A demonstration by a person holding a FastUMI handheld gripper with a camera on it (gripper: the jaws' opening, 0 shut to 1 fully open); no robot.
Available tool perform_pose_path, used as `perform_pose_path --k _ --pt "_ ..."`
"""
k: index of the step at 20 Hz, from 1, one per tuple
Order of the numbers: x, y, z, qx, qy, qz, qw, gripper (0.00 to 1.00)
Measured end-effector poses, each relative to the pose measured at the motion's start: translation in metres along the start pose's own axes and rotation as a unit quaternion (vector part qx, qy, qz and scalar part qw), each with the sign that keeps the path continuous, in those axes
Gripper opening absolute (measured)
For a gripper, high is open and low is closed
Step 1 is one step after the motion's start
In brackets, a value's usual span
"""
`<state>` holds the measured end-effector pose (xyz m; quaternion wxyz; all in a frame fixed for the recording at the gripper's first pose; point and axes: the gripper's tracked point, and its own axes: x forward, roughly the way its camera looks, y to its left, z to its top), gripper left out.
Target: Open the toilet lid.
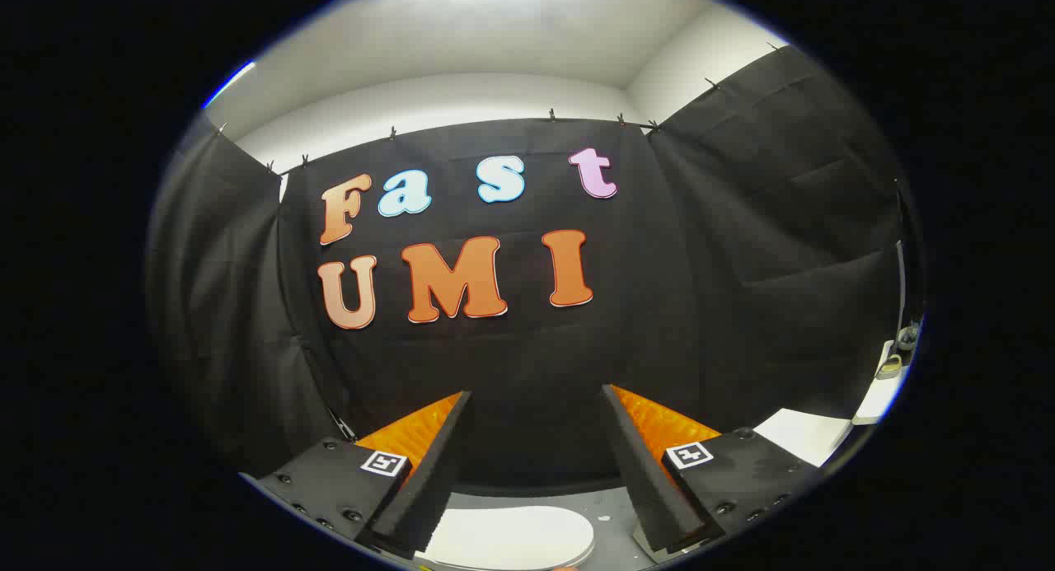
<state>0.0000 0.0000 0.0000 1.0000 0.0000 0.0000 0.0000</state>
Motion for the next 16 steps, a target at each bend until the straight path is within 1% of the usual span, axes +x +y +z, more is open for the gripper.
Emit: perform_pose_path --k 9,16 --pt "0.0016 0.0024 -0.0098 0.000 0.012 0.002 1.000 0.98" --pt "0.0015 0.0057 -0.0089 -0.003 0.011 0.004 1.000 0.98"
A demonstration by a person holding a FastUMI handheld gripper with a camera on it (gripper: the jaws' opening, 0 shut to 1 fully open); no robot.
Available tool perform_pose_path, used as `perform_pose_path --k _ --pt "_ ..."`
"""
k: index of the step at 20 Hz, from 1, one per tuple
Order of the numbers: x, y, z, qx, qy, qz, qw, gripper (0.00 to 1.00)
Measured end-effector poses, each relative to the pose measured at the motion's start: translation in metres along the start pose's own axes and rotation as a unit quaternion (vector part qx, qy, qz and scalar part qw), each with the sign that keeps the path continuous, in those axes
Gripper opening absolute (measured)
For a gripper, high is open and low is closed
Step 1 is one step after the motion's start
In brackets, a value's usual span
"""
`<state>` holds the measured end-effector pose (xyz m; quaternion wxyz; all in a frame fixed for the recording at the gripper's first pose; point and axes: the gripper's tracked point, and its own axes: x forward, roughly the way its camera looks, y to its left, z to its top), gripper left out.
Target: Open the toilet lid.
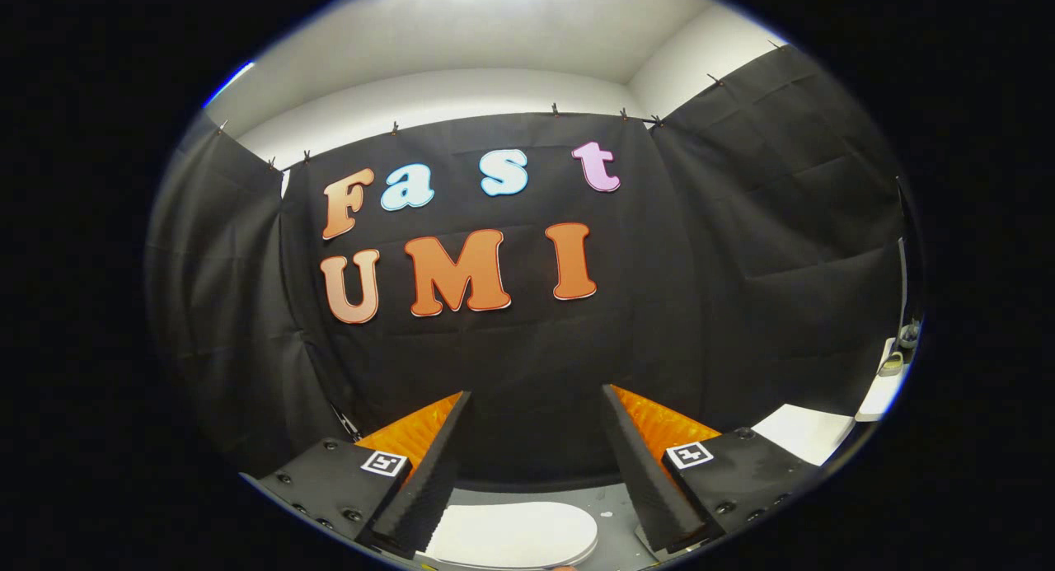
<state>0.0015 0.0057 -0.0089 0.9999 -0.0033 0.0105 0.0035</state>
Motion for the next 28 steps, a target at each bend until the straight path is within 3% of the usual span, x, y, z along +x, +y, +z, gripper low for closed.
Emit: perform_pose_path --k 10,15,20,28 --pt "0.003 0.006 -0.007 0.000 0.003 0.005 1.000 0.98" --pt "0.004 0.004 -0.035 0.004 0.016 0.006 1.000 0.98" --pt "0.004 -0.004 -0.092 0.046 0.046 0.016 0.998 0.98" --pt "-0.009 -0.025 -0.247 0.142 0.151 0.024 0.978 0.98"
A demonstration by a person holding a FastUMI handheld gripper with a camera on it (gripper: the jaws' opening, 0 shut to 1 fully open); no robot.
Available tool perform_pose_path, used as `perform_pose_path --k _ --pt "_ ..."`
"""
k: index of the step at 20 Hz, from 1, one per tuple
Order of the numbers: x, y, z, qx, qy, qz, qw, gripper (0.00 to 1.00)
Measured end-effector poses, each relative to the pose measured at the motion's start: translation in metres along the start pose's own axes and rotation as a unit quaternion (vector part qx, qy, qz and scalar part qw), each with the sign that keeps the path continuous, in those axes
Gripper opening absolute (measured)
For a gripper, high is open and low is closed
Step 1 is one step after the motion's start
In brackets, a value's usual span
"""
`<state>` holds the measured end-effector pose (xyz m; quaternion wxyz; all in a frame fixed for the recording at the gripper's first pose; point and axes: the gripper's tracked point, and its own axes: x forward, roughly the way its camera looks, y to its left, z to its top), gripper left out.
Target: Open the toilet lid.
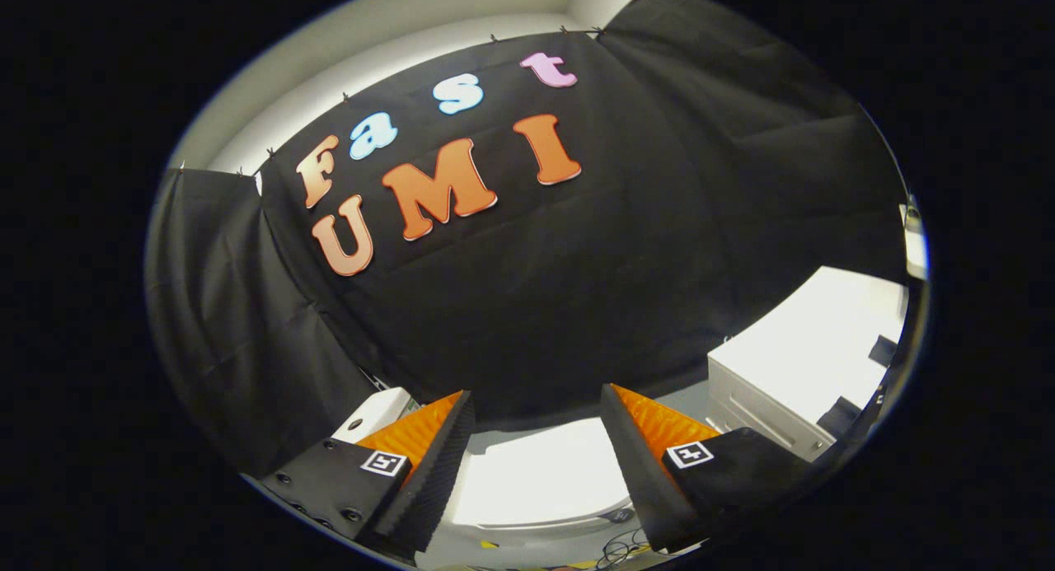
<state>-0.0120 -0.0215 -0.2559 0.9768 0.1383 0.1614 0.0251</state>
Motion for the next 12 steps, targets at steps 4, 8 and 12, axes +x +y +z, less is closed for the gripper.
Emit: perform_pose_path --k 4,8,12 --pt "0.024 -0.035 -0.090 0.067 0.081 0.001 0.994 0.98" --pt "0.046 -0.068 -0.178 0.126 0.155 -0.005 0.980 0.99" --pt "0.049 -0.108 -0.243 0.144 0.206 -0.028 0.967 0.99"
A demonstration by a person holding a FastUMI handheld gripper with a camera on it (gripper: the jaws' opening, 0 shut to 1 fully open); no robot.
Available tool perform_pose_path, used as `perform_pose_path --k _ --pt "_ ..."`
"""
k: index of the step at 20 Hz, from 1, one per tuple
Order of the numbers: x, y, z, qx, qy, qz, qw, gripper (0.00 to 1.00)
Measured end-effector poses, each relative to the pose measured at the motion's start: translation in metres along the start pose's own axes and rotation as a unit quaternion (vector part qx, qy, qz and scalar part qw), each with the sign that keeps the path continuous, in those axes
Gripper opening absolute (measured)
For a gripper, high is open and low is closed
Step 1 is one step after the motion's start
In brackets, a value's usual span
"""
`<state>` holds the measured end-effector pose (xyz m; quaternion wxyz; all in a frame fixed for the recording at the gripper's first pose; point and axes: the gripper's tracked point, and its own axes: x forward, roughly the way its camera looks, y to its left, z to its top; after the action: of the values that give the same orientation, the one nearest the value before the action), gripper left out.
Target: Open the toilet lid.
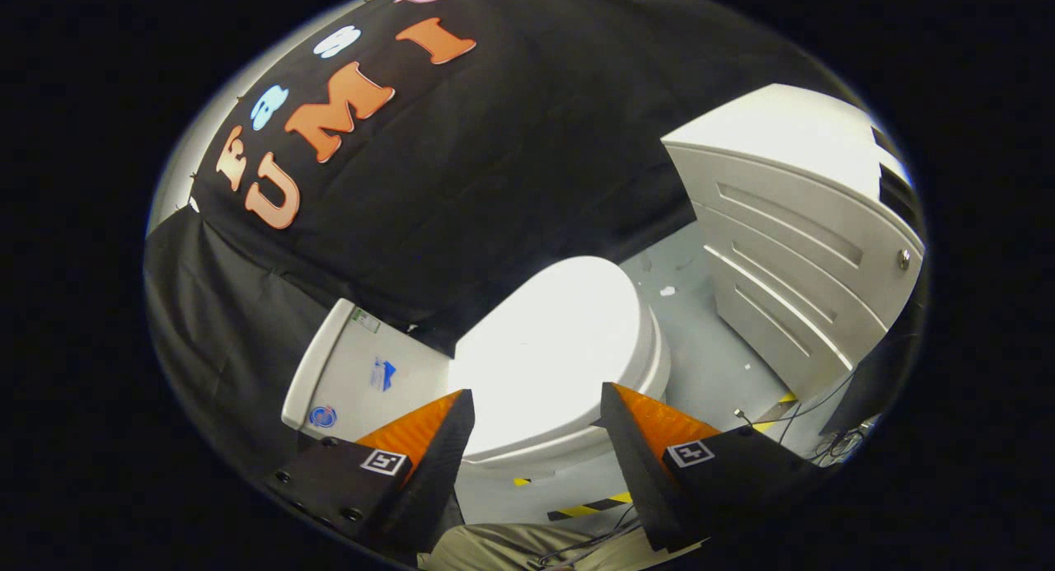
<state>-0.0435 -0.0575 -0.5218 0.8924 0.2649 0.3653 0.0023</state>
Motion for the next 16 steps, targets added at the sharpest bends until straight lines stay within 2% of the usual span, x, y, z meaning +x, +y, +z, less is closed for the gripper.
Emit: perform_pose_path --k 6,11,13,16 --pt "0.041 -0.052 -0.049 0.068 0.058 -0.008 0.996 0.99" --pt "0.066 -0.084 -0.083 0.076 0.103 -0.031 0.991 0.99" --pt "0.069 -0.086 -0.090 0.102 0.123 -0.025 0.987 0.98" --pt "0.086 -0.092 -0.088 0.140 0.118 -0.014 0.983 0.91"
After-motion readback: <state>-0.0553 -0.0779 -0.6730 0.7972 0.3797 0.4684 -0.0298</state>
